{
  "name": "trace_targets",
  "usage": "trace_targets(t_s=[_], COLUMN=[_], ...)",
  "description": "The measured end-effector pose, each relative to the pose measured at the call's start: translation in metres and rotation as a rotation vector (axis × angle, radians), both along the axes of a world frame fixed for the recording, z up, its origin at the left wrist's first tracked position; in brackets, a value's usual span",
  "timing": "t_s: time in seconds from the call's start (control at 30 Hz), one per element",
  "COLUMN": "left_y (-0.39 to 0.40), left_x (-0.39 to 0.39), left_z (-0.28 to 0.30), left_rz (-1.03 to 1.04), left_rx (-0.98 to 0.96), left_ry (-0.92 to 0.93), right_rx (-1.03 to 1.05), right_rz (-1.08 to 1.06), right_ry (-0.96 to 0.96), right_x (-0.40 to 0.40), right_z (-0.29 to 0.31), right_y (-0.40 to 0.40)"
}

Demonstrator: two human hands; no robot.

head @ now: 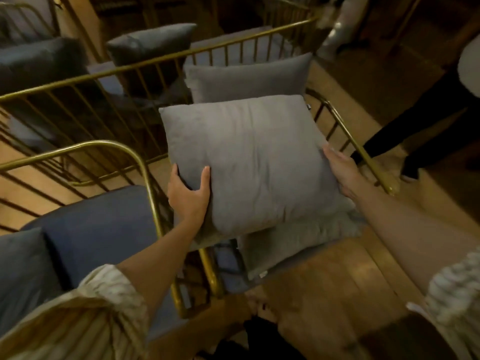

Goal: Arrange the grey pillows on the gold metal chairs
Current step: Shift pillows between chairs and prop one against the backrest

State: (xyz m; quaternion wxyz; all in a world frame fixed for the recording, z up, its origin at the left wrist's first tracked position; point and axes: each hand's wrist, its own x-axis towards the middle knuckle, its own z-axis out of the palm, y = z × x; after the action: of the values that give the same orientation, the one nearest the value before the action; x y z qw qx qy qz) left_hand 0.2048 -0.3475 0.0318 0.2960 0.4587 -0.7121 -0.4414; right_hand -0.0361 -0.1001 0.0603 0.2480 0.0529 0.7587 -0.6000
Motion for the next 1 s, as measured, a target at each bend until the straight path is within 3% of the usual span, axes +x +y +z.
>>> trace_targets(t_s=[0.13,0.33,0.5,0.67,0.83,1.0], left_y=[0.041,0.076,0.063,0.057,0.027,-0.036], left_x=[-0.049,-0.078,-0.081,-0.070,-0.031,0.051], left_z=[-0.032,-0.074,-0.081,-0.076,-0.064,-0.052], left_rz=[-0.016,-0.092,-0.113,-0.164,-0.215,-0.054], left_rx=[0.072,0.288,0.306,0.338,0.180,0.171], left_ry=[-0.091,-0.472,-0.555,-0.545,-0.569,-0.588], right_rx=[0.146,0.298,0.487,0.643,0.835,0.831], right_rz=[0.011,0.219,0.262,0.178,0.053,0.195], right_ry=[-0.001,0.008,-0.032,0.135,0.358,0.578], right_x=[-0.039,-0.052,-0.056,-0.036,0.006,0.057], right_z=[-0.027,-0.079,-0.108,-0.107,-0.094,-0.083], right_y=[0.036,0.034,0.033,0.018,-0.031,-0.097])
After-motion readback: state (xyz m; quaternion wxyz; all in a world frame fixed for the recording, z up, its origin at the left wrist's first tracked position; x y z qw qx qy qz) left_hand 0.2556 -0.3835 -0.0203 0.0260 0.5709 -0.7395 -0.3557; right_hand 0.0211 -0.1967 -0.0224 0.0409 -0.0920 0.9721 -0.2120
